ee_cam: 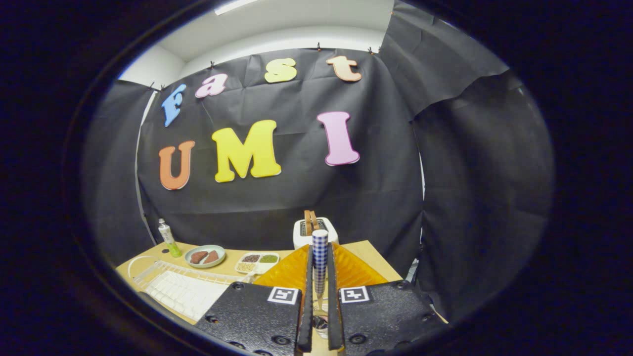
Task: Take the plate from the dish rack, then take the spoon from the basket and place it into the plate.
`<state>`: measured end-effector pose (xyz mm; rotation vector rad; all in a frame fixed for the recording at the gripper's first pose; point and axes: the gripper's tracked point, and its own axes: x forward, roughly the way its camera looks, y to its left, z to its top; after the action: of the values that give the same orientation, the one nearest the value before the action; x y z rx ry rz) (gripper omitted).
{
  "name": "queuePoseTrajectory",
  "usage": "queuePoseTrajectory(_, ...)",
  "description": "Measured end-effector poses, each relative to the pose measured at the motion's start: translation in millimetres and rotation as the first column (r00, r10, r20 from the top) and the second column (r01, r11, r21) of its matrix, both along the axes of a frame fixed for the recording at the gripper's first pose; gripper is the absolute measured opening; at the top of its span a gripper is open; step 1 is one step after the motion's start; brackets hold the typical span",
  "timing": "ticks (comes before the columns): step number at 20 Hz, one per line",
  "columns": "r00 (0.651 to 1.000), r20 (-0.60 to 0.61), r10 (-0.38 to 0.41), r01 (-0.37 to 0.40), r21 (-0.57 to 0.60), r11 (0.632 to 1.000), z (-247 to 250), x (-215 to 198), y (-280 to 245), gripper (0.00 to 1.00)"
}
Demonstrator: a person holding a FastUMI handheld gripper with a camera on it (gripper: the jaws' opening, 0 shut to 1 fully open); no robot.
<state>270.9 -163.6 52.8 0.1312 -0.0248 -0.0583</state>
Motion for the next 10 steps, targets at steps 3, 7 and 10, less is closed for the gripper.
queuePoseTrajectory(3,0.998,0.059,-0.026,0.026,0.008,1.0,12,-44,22,0.17)
queuePoseTrajectory(7,0.998,0.065,0.026,-0.024,-0.032,0.999,0,-99,82,0.17)
queuePoseTrajectory(10,0.992,0.095,0.086,-0.08,-0.064,0.995,-9,-135,136,0.17)
